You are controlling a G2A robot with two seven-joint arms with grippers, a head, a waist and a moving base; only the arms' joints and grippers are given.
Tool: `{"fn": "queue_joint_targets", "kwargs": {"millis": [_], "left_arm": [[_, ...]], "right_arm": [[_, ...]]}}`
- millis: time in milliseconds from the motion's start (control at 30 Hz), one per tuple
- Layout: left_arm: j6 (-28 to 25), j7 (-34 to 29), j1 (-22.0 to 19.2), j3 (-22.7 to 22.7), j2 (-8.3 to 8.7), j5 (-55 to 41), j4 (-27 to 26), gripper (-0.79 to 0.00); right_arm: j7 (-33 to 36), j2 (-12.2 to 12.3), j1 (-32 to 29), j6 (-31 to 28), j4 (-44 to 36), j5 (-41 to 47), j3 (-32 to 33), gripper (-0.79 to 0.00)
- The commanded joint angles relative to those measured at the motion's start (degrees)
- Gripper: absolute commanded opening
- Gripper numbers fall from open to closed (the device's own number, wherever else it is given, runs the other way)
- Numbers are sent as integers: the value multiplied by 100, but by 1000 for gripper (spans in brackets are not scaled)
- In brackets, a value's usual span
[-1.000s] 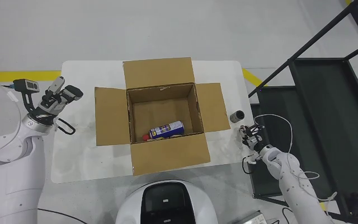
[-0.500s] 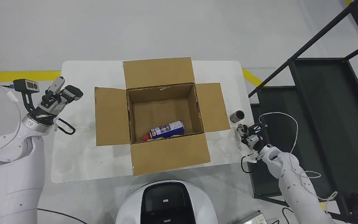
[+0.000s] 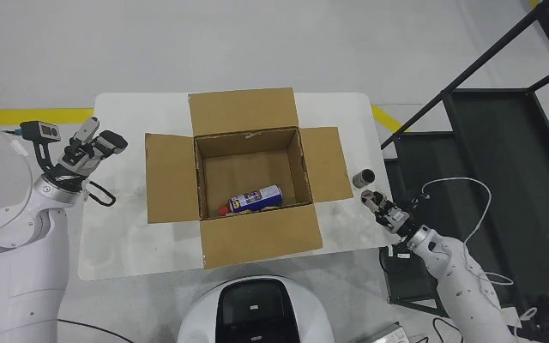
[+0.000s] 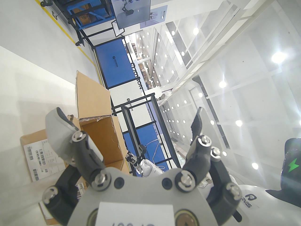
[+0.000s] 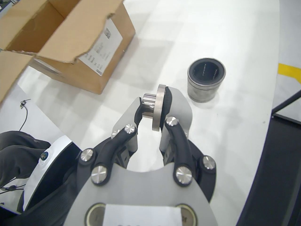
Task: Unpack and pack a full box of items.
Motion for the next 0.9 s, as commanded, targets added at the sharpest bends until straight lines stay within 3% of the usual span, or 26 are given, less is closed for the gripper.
{"fn": "queue_joint_targets", "kwargs": {"millis": [0,200,433,867], "left_arm": [[0,0,0,0,0,0,0,0],[0,0,0,0,0,0,0,0],[0,0,0,0,0,0,0,0],[0,0,0,0,0,0,0,0]], "right_arm": [[-70,16,-137,-82,-329,60,86,-785],[-4,62,-406,-112,-1429,239,359,-785],[678,76,-163,150,-2563,250,226,-785],[2439,-163,1495,885,-2743,225,-1906,-785]]}}
